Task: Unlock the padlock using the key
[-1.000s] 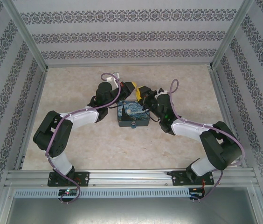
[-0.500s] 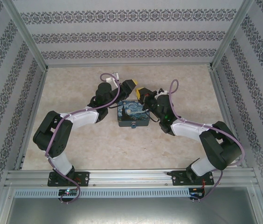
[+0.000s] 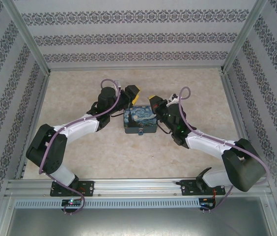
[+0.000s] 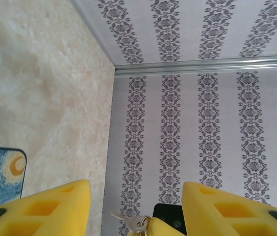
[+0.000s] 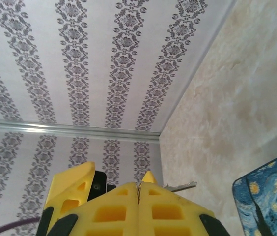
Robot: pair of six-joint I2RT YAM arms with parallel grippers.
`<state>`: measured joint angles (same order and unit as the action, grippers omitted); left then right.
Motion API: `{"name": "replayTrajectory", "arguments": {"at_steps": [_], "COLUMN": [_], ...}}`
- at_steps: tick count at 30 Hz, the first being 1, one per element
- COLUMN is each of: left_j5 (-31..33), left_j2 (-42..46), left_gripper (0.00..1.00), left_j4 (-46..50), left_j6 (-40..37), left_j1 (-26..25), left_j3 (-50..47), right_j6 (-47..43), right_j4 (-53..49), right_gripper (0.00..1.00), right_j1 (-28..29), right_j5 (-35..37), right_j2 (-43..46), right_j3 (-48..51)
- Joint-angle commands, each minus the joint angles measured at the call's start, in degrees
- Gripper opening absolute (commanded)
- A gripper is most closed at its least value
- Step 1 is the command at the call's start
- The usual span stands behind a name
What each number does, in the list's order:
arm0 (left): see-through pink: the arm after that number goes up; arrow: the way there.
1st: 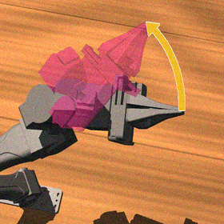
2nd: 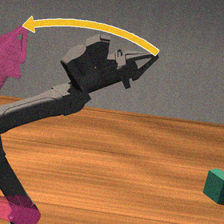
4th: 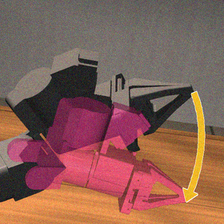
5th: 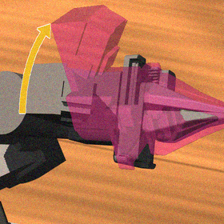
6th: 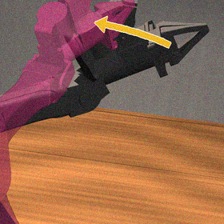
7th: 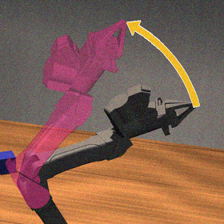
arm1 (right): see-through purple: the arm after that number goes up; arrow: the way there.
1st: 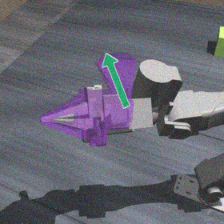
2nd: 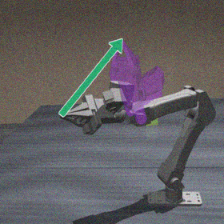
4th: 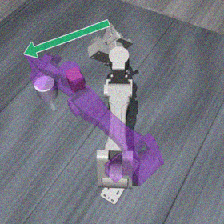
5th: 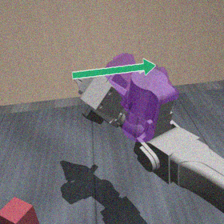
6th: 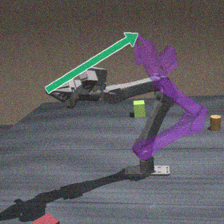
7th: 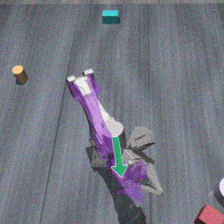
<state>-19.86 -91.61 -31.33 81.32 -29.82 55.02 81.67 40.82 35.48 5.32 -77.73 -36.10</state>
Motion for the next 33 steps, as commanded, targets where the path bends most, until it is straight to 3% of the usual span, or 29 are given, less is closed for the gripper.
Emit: {"name": "replayTrajectory", "arguments": {"at_steps": [1,21,33], "left_j5": [-0.41,-1.03,-1.09], "left_j2": [0.78,-3.75,-5.29], "left_gripper": [0.50,0.36,0.22], "left_j4": [2.33,-1.61,-3.02], "left_j6": [1.76,2.88,3.31], "left_j1": [-1.13,-2.87,-3.42], "left_j3": [-0.35,0.44,1.16], "right_j6": [-5.33,-4.78,-3.91], "right_j4": [-0.70,0.30,0.82], "right_gripper": [0.00,0.00,0.00], "right_j1": [1.11,2.06,2.19], "right_j5": [3.64,3.15,3.00], "right_j2": [-0.16,-2.85,-3.47], "right_j3": [0.25,-0.38,0.24]}}
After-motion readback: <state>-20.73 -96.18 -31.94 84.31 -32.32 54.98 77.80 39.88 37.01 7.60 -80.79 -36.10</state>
